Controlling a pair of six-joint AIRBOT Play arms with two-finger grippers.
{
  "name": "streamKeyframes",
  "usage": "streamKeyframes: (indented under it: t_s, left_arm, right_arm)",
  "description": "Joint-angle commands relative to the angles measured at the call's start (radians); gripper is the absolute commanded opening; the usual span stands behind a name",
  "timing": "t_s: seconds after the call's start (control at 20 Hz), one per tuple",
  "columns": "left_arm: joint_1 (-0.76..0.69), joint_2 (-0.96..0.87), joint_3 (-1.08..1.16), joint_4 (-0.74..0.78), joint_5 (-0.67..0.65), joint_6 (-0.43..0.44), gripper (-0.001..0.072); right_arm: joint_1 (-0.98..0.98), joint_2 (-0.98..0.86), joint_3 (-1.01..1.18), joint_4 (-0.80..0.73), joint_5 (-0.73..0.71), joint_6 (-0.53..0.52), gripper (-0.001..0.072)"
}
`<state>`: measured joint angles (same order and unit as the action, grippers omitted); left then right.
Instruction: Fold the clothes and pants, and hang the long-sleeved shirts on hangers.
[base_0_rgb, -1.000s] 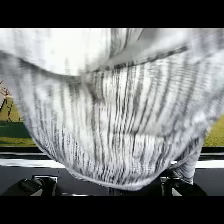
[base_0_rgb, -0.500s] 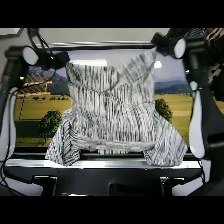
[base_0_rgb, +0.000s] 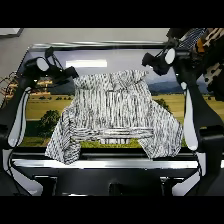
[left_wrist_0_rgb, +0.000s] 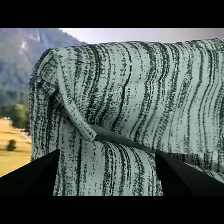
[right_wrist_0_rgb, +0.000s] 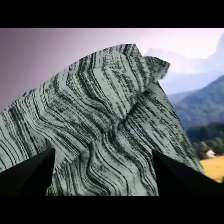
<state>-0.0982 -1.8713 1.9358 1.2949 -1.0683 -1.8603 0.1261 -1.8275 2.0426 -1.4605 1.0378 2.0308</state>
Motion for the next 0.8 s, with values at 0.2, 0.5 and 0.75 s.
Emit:
streamKeyframes:
  t_s: [0.2, 0.5, 0.75]
  left_arm:
    - [0.175, 0.303, -0.175, -0.065, -0.246, 0.059, 0.0687]
    - [0.161, 0.783, -1.003, -0.271, 0.005, 0.062, 0.0687]
    - [0.085, 0.98, -1.369, -0.385, 0.048, 0.051, 0.0687]
  right_arm:
    - [-0.192, 0.345, -0.167, 0.031, 0.478, -0.272, 0.0687]
    - [-0.152, 0.743, -1.02, 0.303, 0.219, -0.201, 0.0688]
    - [-0.006, 0.848, -1.433, 0.41, -0.032, -0.145, 0.0687]
